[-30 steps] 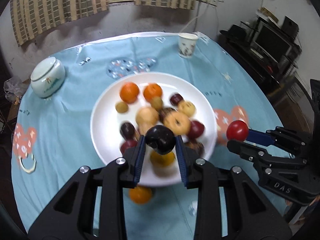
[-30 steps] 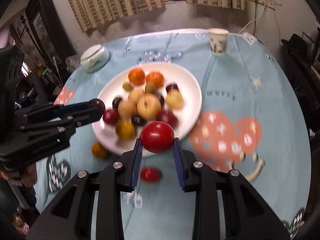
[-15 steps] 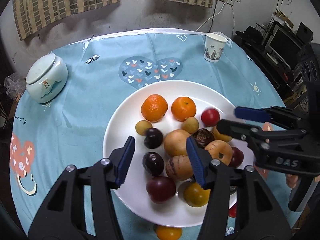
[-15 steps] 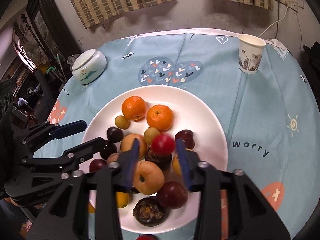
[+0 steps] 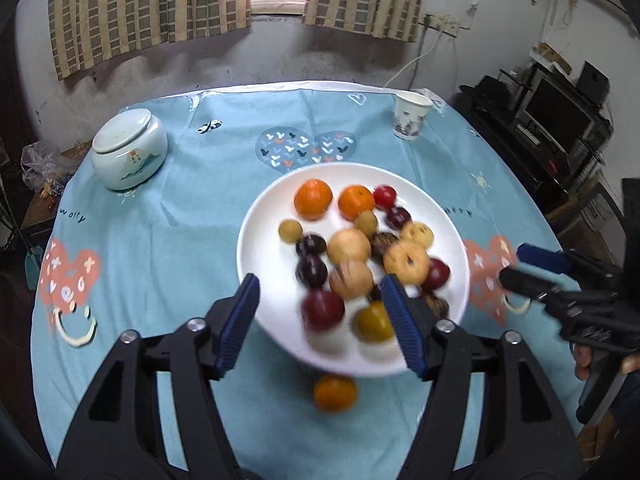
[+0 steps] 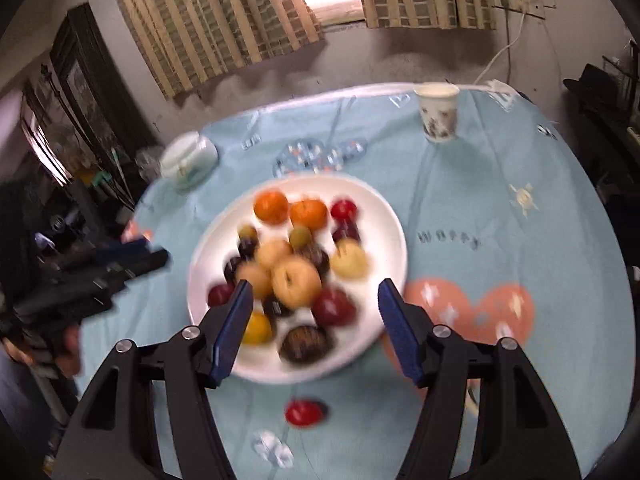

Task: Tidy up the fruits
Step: 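Withdraw both open tools toward the remaining fruit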

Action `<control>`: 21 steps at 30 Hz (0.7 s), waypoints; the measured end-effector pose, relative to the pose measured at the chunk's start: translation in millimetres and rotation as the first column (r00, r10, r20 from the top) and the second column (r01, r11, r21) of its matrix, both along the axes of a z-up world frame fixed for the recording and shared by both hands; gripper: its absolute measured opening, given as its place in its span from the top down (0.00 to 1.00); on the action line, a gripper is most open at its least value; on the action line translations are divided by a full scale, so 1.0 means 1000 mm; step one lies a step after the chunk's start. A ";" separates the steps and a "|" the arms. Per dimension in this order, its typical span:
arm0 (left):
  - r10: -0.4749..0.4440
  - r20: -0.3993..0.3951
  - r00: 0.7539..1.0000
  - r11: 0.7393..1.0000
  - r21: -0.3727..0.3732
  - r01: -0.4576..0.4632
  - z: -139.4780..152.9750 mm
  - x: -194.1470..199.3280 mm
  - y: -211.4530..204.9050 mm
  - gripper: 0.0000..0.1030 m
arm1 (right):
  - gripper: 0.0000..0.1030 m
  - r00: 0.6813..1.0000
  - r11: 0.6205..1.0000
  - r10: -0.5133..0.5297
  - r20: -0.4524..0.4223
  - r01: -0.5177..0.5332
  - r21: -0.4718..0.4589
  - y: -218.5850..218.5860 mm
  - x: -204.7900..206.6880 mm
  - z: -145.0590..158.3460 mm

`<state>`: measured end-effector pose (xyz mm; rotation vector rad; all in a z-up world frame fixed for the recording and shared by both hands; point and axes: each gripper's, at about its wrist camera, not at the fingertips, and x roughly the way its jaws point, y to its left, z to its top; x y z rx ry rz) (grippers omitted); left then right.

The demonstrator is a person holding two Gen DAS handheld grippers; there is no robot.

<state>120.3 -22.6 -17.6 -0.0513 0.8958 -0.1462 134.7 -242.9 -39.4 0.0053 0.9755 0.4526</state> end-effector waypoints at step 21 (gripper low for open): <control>0.025 -0.213 0.977 1.000 -0.004 -0.026 -0.065 -0.089 0.006 0.36 | 0.64 0.980 0.989 0.058 -0.188 -0.082 -0.121 0.037 -0.033 -0.085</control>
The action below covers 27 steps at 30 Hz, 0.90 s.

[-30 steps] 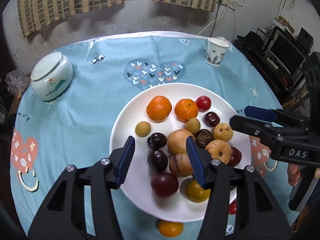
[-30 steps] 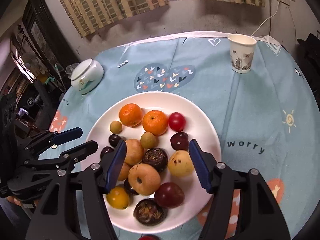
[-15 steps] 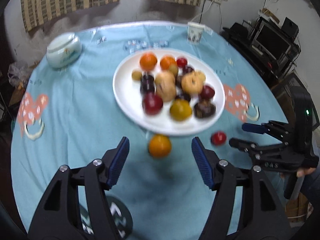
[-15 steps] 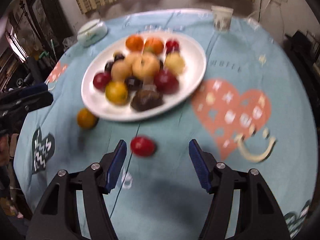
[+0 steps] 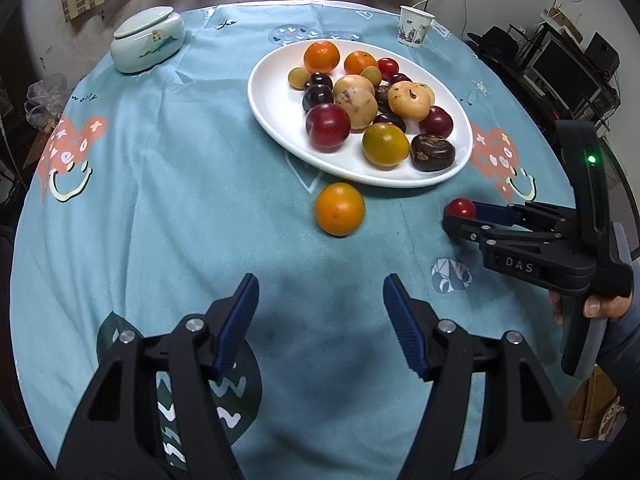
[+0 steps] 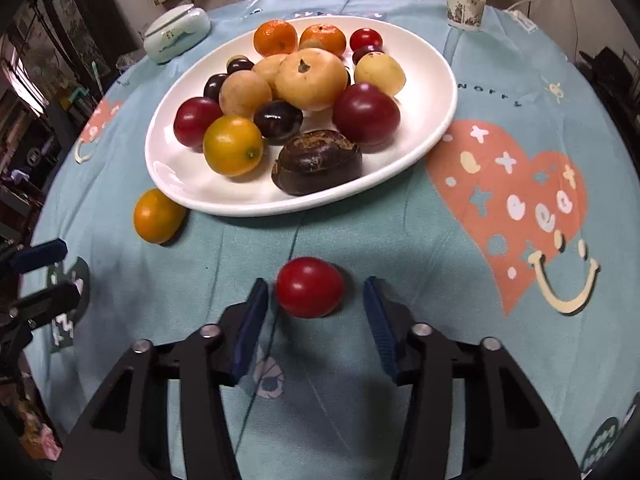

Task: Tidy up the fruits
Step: 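Withdraw both open tools toward the remaining fruit, then grasp an orange with the left tool while the right tool grasps a red tomato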

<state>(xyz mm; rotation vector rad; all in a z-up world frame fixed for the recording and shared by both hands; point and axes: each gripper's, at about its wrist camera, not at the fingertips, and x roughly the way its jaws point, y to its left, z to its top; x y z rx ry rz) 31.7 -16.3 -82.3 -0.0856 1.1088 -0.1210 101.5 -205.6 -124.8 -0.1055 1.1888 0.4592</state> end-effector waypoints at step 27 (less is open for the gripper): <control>-0.063 -0.034 0.997 0.997 0.052 0.064 -0.020 0.057 -0.030 0.63 | 0.70 1.000 0.994 -0.027 0.006 0.026 0.104 -0.014 -0.032 0.035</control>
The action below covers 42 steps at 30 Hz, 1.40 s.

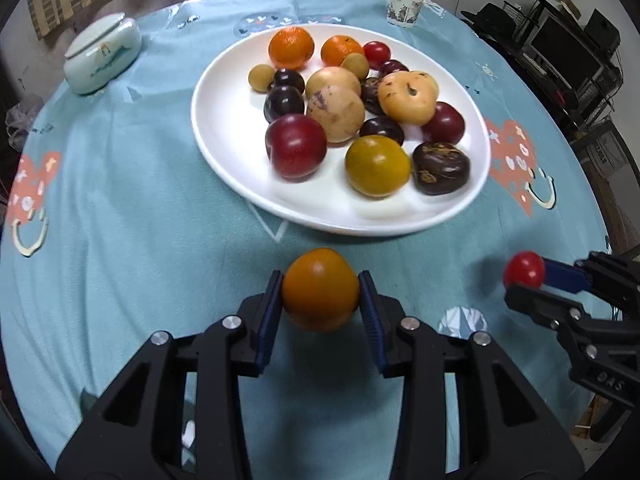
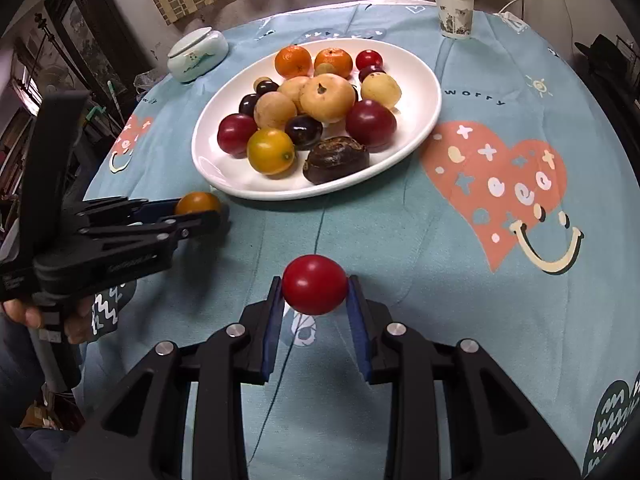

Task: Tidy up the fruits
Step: 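Grasp an orange with the left tool while the right tool grasps a red tomato, then carry the orange and red tomato onto the plate and open both tools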

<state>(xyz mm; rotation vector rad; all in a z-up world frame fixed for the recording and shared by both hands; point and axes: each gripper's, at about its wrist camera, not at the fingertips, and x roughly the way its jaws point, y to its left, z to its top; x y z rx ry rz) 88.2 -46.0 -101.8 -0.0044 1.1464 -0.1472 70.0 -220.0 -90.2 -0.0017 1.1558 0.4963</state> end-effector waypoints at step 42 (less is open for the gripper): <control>0.013 0.208 0.978 1.000 -0.001 -0.013 0.092 0.074 -0.016 0.63 | 0.69 0.985 0.991 -0.022 0.172 -0.001 0.133 0.002 0.103 0.074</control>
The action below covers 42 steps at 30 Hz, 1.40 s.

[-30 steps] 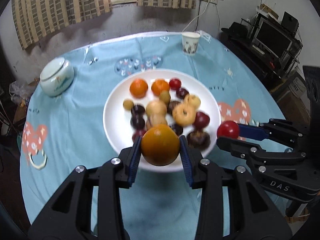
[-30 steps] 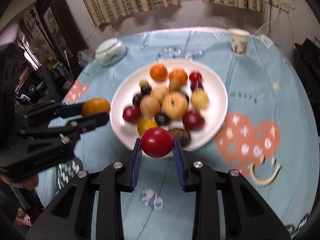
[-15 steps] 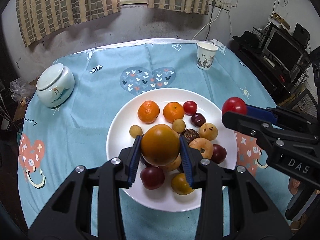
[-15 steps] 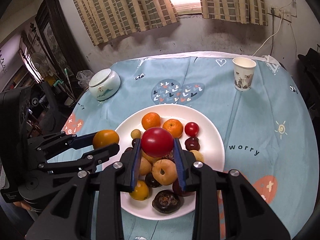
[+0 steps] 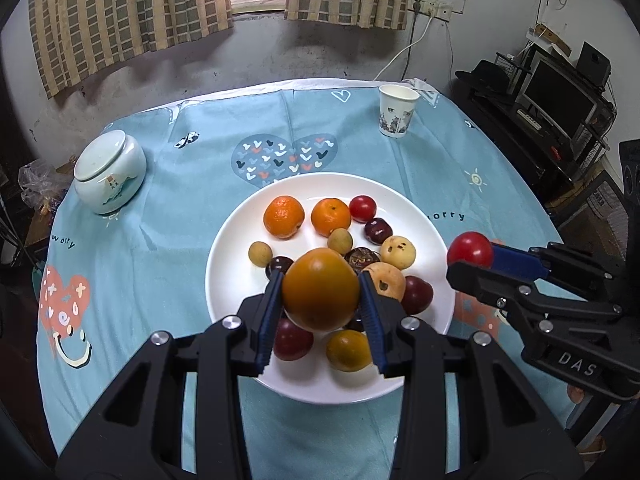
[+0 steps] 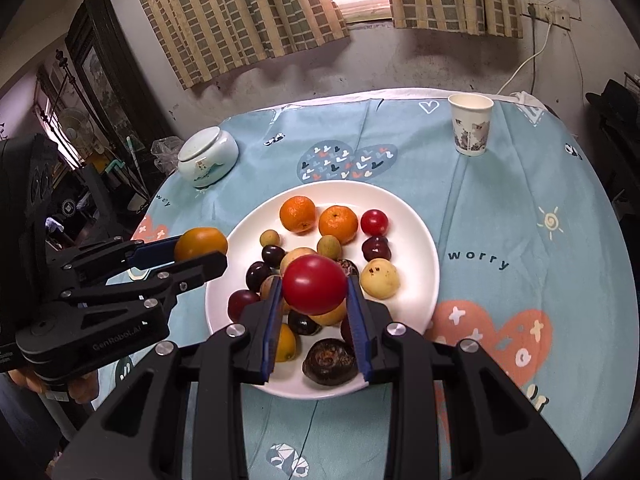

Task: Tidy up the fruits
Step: 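Carry the orange and red tomato onto the plate and open both tools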

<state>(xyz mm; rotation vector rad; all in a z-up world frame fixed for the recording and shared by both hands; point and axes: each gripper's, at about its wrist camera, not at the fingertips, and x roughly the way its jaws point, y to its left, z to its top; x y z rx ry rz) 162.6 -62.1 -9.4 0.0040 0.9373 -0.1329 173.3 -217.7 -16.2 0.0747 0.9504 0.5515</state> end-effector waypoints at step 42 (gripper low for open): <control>0.038 -0.061 0.997 0.999 -0.003 -0.038 -0.033 0.053 0.004 0.63 | 0.69 0.999 1.000 0.012 -0.030 -0.012 -0.001 0.024 0.064 -0.024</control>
